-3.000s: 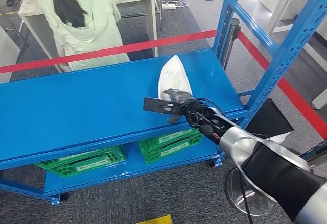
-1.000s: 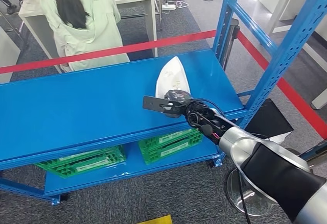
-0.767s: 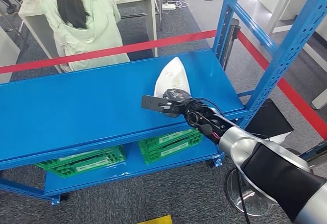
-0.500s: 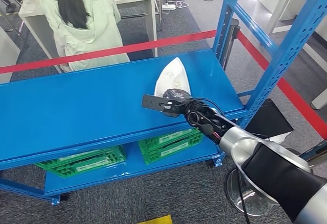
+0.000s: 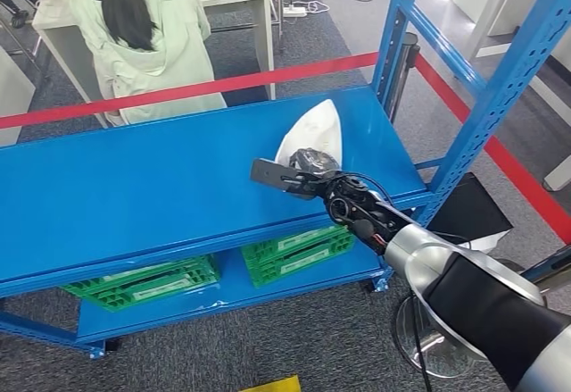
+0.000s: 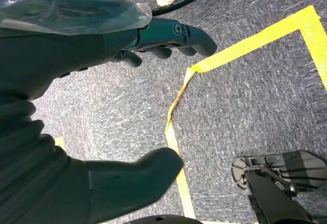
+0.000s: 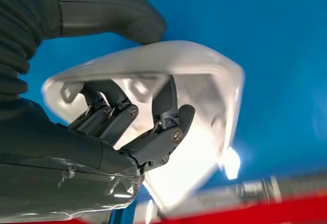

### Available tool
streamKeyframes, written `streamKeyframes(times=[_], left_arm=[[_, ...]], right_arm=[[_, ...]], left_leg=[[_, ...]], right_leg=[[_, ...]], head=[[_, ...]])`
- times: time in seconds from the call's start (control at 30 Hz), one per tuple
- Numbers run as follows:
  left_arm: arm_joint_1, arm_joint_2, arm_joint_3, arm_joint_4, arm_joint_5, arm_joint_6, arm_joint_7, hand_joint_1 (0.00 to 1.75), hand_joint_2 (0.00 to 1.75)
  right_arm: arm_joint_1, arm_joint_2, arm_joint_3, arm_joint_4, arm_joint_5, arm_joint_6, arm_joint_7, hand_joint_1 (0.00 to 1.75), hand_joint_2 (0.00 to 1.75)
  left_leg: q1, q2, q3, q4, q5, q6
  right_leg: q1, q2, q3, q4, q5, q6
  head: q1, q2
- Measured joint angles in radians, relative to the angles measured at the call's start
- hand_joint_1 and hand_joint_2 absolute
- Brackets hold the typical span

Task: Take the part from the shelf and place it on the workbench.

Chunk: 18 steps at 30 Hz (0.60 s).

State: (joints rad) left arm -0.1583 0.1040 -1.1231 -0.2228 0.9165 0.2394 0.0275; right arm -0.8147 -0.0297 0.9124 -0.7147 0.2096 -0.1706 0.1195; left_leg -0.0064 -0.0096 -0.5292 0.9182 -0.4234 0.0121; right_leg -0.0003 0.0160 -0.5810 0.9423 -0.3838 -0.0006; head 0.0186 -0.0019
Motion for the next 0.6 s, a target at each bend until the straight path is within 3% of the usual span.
streamKeyframes(times=[0.2, 0.6], left_arm=[[0.000, 0.000, 0.000, 0.000, 0.004, 0.002, 0.000, 0.00, 1.75], [0.004, 0.000, 0.000, 0.000, 0.025, 0.021, -0.010, 0.00, 1.75]], right_arm=[[0.016, -0.008, -0.054, -0.119, -0.008, -0.147, -0.050, 1.75, 1.75], [0.021, -0.025, -0.130, -0.494, 0.000, -0.241, -0.097, 1.75, 1.75]], left_leg=[[0.000, 0.000, 0.000, 0.000, 0.000, 0.000], [0.000, 0.000, 0.000, 0.000, 0.000, 0.000]], right_leg=[[0.000, 0.000, 0.000, 0.000, 0.000, 0.000], [0.000, 0.000, 0.000, 0.000, 0.000, 0.000]], head=[[0.000, 0.000], [0.000, 0.000]])
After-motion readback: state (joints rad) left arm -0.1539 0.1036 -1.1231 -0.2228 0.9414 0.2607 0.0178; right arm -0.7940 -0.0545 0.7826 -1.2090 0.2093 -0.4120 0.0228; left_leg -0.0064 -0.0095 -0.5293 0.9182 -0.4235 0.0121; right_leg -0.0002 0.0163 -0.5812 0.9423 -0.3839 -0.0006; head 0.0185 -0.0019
